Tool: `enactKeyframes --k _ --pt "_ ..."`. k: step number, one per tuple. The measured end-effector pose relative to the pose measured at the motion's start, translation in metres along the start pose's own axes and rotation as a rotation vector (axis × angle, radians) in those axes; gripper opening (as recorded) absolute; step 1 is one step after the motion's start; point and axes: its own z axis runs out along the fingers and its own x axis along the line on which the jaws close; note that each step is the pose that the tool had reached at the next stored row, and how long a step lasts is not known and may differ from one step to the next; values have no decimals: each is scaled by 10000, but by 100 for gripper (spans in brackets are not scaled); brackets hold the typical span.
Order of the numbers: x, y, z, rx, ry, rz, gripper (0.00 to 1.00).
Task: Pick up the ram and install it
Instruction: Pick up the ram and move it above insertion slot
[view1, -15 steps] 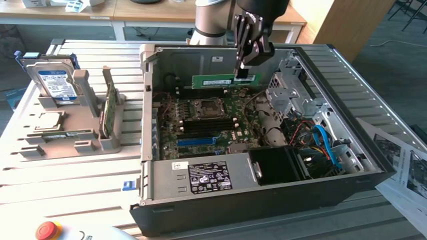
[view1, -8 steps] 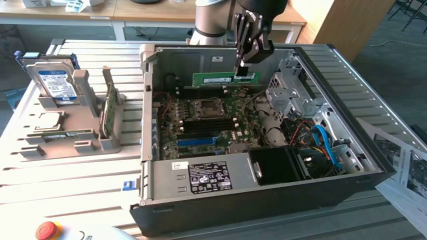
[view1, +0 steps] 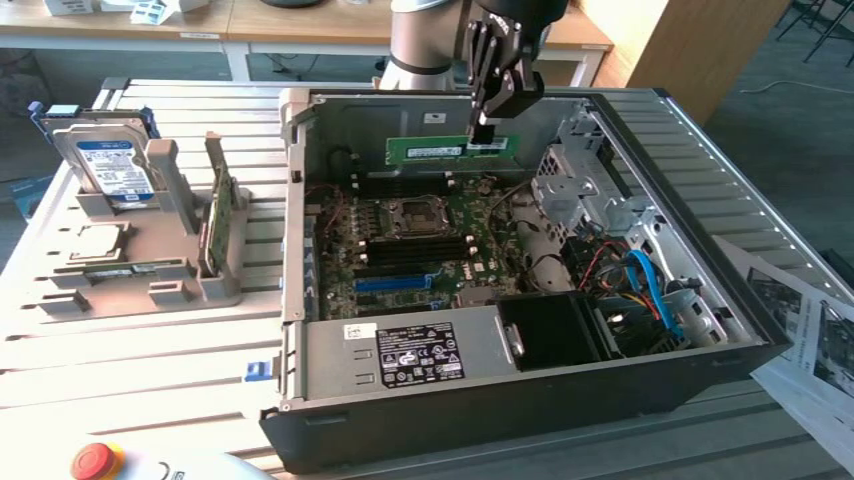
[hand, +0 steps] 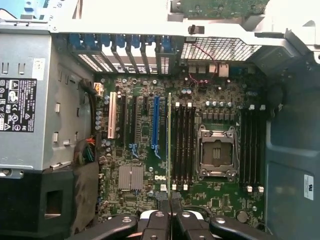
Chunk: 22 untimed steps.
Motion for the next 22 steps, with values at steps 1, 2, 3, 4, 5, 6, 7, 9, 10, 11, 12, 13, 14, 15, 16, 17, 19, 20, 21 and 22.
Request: enactKeyframes --k 1,2,3,4,5,6,7,9,10,11,12,13,14,15,16,17,19,20,21,22 --pt "-18 -3 0 1 0 -1 12" --pt "-36 -6 1 1 -1 -1 12" --pt "-53 -9 2 1 -1 0 12" --pt "-70 -11 2 1 -1 -1 12" --pt "-88 -14 3 2 -1 0 12" --pt "-105 -16 3 2 0 0 12" --pt "-121 -18 4 3 -1 0 12" --pt "-156 -23 4 3 0 0 12" --pt "-173 -25 5 4 0 0 12" --pt "-192 -28 6 5 -1 0 12" --pt "-209 -30 6 5 -1 0 12" --pt "-226 -32 6 6 0 0 12" --pt "-241 -34 7 7 -1 0 12" --pt "-256 -35 7 7 -1 0 12" --pt "-270 -37 7 8 0 1 12" --pt "-283 -39 7 9 0 1 12" --pt "-305 -41 7 10 -1 0 12" --pt "-314 -42 8 10 -1 0 12" --pt "-321 -42 8 10 0 0 12" --pt "-324 -43 7 10 0 -1 12"
